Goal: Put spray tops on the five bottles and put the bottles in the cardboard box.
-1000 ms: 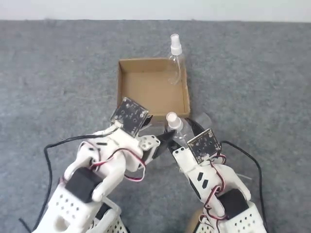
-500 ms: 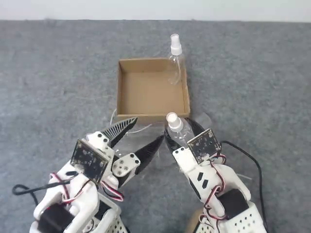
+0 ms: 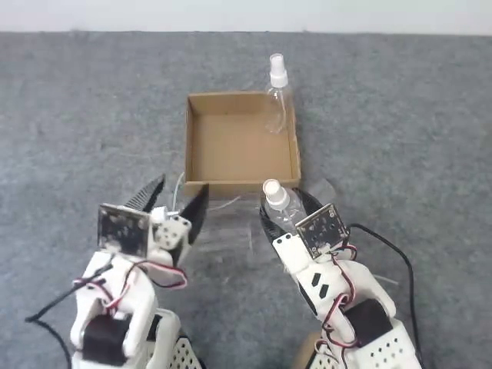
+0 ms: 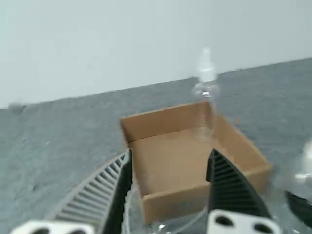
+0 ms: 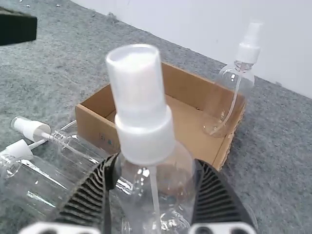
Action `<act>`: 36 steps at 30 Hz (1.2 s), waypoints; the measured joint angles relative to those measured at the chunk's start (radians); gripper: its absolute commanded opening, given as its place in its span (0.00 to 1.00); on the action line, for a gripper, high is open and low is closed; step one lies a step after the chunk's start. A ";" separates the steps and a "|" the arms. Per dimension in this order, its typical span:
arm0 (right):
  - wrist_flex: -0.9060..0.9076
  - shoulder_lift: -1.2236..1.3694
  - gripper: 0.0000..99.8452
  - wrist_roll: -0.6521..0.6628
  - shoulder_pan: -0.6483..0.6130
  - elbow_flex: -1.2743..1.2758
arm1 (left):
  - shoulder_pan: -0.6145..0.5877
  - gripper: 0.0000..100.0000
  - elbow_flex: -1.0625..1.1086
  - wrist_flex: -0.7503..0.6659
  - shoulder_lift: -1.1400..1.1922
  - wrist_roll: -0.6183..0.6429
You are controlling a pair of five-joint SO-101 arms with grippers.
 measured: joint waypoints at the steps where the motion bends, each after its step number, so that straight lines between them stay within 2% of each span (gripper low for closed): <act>1: 0.000 0.000 0.01 0.000 0.000 0.000 | -0.031 0.23 0.021 -0.014 0.000 0.012; 4: 0.000 0.000 0.01 0.000 0.000 0.000 | -0.123 0.22 0.086 -0.058 0.000 0.060; 7: 0.000 0.000 0.01 0.000 0.000 0.000 | -0.192 0.15 0.137 -0.098 0.000 0.101; 12: 0.000 -0.015 0.01 0.000 0.000 0.015 | -0.229 0.05 0.230 -0.166 0.000 0.123; 22: -0.015 -0.006 0.01 0.000 0.000 0.015 | -0.232 0.04 0.295 -0.203 0.000 0.118; 30: -0.084 0.000 0.01 0.000 0.002 0.017 | -0.295 0.04 0.313 -0.244 0.000 0.095; 36: -0.091 0.000 0.01 0.000 0.026 -0.089 | -0.296 0.04 0.318 -0.258 0.000 0.087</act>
